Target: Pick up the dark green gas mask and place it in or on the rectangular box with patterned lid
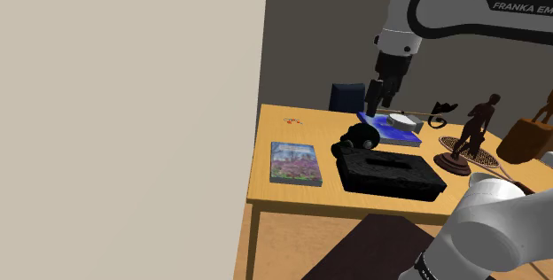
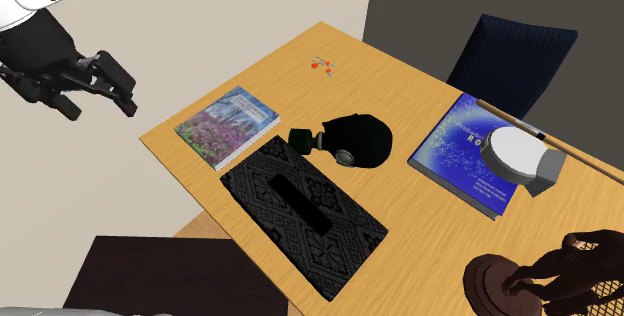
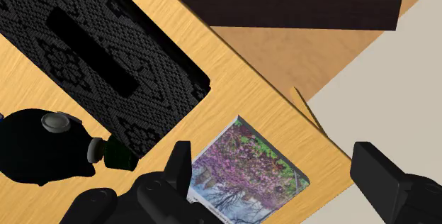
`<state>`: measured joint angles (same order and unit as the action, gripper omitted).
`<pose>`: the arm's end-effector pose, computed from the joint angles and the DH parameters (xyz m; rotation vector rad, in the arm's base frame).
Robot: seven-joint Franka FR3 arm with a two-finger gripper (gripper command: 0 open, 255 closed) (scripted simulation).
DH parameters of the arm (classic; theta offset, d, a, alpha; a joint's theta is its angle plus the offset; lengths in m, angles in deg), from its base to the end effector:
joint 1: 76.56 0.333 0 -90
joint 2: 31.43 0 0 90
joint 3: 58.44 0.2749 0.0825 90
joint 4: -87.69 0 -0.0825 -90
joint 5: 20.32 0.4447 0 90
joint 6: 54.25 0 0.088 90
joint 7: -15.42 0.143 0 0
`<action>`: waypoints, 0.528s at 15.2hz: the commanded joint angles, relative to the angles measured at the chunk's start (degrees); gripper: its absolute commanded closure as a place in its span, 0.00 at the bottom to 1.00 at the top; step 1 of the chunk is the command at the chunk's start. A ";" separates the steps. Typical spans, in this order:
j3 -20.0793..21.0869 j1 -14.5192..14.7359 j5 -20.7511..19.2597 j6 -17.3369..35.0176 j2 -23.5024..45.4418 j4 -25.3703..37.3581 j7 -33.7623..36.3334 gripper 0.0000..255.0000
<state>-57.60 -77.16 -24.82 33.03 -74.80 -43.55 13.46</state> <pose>0.3990 -0.0093 0.5451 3.0528 0.0474 -0.0181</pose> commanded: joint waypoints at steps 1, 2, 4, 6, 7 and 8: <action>0.00 0.00 0.00 0.00 0.00 0.00 0.00 0.00; -1.63 0.18 -0.87 0.53 0.30 -0.62 -2.97 0.00; -4.90 0.55 -2.66 1.67 1.30 -1.55 -8.85 0.00; -8.13 0.90 -4.43 2.93 2.80 -2.07 -14.70 0.00; -9.73 1.08 -5.28 3.61 3.74 -2.17 -17.61 0.00; -11.29 1.24 -6.10 4.32 4.80 -2.18 -20.53 0.00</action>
<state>-66.88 -75.95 -29.74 36.08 -70.81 -44.95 -3.44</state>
